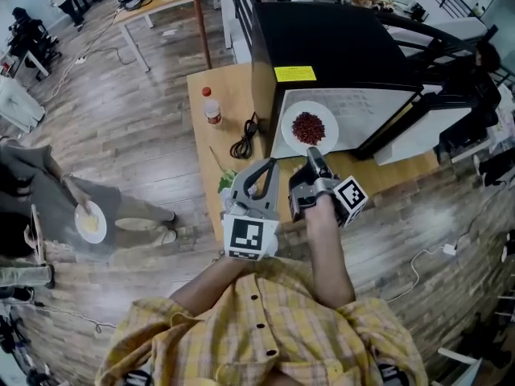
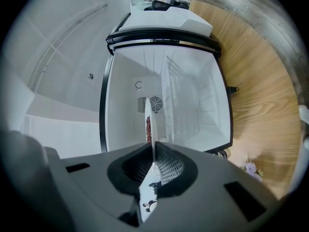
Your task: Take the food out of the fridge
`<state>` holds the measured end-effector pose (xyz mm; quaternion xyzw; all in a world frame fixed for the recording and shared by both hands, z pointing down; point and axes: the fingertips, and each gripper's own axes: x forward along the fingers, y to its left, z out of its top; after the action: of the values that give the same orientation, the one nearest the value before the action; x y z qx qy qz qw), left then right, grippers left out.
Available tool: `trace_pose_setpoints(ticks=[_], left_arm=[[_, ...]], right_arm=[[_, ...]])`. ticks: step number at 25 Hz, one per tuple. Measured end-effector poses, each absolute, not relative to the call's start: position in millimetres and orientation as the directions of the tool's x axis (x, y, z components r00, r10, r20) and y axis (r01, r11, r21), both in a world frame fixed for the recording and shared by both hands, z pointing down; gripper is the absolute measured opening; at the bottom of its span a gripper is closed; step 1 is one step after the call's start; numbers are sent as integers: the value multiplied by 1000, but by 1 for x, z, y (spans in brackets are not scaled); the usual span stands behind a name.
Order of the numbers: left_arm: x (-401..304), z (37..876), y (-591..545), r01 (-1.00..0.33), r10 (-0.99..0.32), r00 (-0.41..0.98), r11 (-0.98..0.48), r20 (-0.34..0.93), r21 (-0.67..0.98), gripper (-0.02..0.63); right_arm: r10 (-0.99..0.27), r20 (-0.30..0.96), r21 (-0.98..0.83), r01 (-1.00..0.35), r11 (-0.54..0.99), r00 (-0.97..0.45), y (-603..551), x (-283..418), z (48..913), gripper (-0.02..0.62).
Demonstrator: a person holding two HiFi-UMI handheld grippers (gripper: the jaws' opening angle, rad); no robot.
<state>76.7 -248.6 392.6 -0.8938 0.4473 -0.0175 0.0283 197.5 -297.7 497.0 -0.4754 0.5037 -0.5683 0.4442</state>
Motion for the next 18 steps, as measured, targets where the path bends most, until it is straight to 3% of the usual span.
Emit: trace_pose_setpoints(ticks=[18], left_arm=[[72,388,-216,-806,-807,591,-590,-7,-58,8]], right_arm=[[-979,32,-999,-17,-29,-203,-224,174,468,17]])
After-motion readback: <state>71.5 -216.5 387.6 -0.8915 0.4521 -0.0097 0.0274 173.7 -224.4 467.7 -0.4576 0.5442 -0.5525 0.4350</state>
